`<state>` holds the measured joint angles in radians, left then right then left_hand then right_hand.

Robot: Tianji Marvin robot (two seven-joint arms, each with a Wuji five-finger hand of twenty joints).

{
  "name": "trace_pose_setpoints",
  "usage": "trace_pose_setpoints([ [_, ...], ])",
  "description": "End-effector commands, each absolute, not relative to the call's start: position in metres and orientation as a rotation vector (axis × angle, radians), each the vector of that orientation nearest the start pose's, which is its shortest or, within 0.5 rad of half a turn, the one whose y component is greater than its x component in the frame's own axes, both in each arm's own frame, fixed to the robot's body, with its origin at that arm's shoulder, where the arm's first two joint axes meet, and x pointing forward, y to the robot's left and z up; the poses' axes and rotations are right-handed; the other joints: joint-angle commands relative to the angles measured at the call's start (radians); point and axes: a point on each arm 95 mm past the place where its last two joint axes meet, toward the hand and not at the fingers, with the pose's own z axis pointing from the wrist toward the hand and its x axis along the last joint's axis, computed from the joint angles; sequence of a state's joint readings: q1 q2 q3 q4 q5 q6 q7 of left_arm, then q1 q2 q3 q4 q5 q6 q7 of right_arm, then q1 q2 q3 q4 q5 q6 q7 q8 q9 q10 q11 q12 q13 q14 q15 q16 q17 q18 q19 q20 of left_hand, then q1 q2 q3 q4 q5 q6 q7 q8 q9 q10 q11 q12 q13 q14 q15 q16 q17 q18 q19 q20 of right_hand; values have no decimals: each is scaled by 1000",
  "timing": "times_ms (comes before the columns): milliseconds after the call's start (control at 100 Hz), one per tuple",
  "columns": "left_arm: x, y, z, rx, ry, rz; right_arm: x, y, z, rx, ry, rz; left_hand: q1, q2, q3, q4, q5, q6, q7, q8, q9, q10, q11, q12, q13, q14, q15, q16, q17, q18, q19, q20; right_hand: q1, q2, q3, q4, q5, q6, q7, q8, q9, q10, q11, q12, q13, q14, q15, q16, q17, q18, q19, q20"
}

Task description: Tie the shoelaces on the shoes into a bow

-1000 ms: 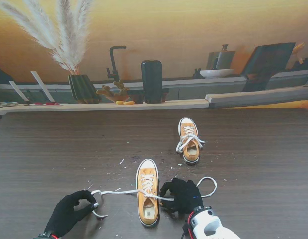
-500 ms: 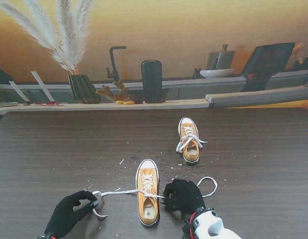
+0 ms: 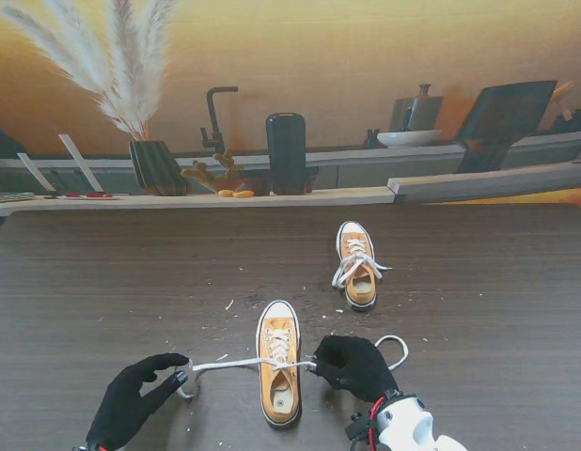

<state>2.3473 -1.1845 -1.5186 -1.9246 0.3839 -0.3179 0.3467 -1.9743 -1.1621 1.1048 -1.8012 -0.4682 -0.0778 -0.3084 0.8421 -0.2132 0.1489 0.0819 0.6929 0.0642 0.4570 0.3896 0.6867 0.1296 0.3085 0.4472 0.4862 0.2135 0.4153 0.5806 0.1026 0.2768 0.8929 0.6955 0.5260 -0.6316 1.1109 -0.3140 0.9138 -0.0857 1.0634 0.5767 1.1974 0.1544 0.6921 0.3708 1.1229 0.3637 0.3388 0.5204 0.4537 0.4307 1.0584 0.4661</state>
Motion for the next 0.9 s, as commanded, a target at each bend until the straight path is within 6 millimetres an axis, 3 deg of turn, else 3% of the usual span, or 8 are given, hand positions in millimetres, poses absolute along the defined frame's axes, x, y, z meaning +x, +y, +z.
trace_pose_setpoints([
  [0, 190, 40, -348, -1854, 706, -1978, 254, 75, -367, -2154, -1146, -2260, -42, 38, -34, 18, 8, -45, -17, -21, -14, -1, -12, 4, -20, 1, -8, 9, -11, 0, -5, -6, 40, 16, 5, 20, -16, -10, 56, 16, 80, -19, 30, -8, 84, 79, 30, -65, 14, -41, -40, -51],
  [110, 191, 35, -341, -1832, 691, -2009, 256, 76, -366, -2161, -1044, -2186, -41, 37, -35, 20, 19, -45, -20, -13, -8, 0, -10, 5, -15, 1, -7, 10, -9, 1, -4, -5, 49, 35, -7, 21, -39, 30, 79, 16, 96, -39, 195, 81, 129, 83, 80, -99, 47, -43, -19, -87],
  [190, 191, 33, -337, -1812, 693, -2014, 256, 78, -365, -2166, -934, -2112, -44, 40, -37, 20, 22, -45, -21, -7, -10, 0, -11, 5, -19, 1, -10, 9, -11, 3, -5, -5, 62, 44, -18, 24, -56, 58, 98, 13, 78, -15, 352, 150, 133, 87, 166, -57, 74, -24, 1, -105],
  [300, 191, 31, -333, -1793, 691, -2029, 257, 79, -363, -2160, -870, -2032, -43, 39, -38, 22, 20, -50, -22, 2, -21, 0, -17, 3, -32, 3, -18, 6, -24, -3, -22, -11, 59, 55, -32, 26, -73, 69, 116, 4, 81, -34, 498, 194, 150, 55, 576, 169, 280, 128, 135, -99],
  [390, 192, 28, -330, -1766, 710, -2033, 257, 79, -361, -2155, -888, -2015, -50, 50, -45, 23, 1, -49, -46, -3, -45, 9, -32, -3, -53, -1, -37, 0, -40, -11, -56, -20, 43, 61, -39, 25, -81, 42, 123, -8, 77, -63, 518, 220, 163, -77, 900, 491, 558, 239, 374, -68],
  [470, 194, 24, -328, -1720, 744, -2024, 257, 79, -359, -2144, -933, -2019, -60, 61, -58, 25, -31, -56, -85, -20, -86, 1, -53, -12, -82, -4, -62, -9, -55, -21, -83, -23, 34, 70, -48, 24, -91, 16, 119, -16, 67, -81, 479, 236, 179, -320, 1144, 733, 669, 132, 655, 230],
  [570, 198, 19, -327, -1636, 814, -1993, 258, 81, -356, -2138, -956, -2023, -63, 48, -72, 31, -80, -99, -122, -36, -145, -11, -81, -26, -122, -16, -94, -20, -70, -34, -114, -19, 33, 70, -50, 25, -93, 10, 115, -29, 61, -78, 451, 232, 187, -521, 1285, 841, 713, -18, 860, 341],
  [890, 219, 5, -321, -1496, 815, -1962, 259, 81, -352, -2128, -1023, -1998, -54, -61, -16, 39, -24, -87, 19, 54, -107, -34, -60, -17, -107, -16, -112, -20, -62, -29, -146, 0, 31, 75, -59, 25, -89, 1, 104, -45, 53, -69, 406, 220, 190, -549, 1297, 880, 717, -53, 890, 349],
])
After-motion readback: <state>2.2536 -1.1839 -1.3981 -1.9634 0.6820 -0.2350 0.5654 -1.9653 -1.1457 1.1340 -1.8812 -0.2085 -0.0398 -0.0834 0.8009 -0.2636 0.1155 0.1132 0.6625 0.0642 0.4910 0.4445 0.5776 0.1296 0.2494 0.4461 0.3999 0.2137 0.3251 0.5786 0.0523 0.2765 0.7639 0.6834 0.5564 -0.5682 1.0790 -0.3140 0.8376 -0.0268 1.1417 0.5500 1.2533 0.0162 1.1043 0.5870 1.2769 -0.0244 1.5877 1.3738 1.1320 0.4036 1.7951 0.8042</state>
